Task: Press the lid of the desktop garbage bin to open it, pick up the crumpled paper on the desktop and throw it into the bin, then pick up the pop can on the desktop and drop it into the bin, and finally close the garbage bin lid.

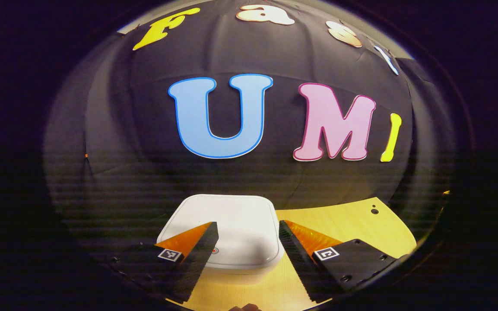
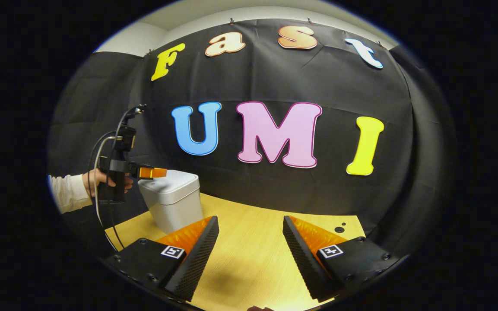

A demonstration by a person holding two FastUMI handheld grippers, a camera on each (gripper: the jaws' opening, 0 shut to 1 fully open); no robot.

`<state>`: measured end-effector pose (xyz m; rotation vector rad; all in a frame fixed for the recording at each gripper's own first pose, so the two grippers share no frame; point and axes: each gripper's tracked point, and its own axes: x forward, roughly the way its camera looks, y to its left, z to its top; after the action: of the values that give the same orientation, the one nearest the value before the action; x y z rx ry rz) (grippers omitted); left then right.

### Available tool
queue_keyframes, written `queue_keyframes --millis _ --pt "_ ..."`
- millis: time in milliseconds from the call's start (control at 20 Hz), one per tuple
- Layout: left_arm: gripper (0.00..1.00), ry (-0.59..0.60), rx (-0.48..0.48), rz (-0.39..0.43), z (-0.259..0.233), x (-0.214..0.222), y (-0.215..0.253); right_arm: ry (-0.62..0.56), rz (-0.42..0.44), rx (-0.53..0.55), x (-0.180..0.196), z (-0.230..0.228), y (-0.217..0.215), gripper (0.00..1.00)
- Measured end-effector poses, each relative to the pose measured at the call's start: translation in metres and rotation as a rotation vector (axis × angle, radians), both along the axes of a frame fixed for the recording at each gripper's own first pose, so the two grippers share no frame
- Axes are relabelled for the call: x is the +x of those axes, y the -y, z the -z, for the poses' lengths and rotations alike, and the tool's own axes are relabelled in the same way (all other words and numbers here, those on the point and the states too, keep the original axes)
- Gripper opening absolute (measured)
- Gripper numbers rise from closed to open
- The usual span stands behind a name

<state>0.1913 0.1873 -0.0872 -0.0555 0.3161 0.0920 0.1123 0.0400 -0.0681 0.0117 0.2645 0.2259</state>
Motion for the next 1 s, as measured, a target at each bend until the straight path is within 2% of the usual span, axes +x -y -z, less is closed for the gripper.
queue_keyframes --millis 250,550,750,1000 --pt "0.95 0.088 0.037 0.081 -0.01 -0.037 0.04 0.013 0.062 0.025 -0.013 0.001 -0.01 0.96" --pt "0.94 0.149 -0.004 0.13 -0.023 -0.084 0.083 0.094 0.162 0.034 -0.026 -0.017 -0.012 0.96" --pt "0.95 0.172 -0.026 0.102 -0.039 -0.109 0.103 0.14 0.197 0.022 -0.029 -0.03 -0.004 0.96" --pt "0.94 0.26 0.018 0.032 -0.07 -0.128 0.115 0.195 0.218 0.053 -0.036 -0.049 0.018 0.96"
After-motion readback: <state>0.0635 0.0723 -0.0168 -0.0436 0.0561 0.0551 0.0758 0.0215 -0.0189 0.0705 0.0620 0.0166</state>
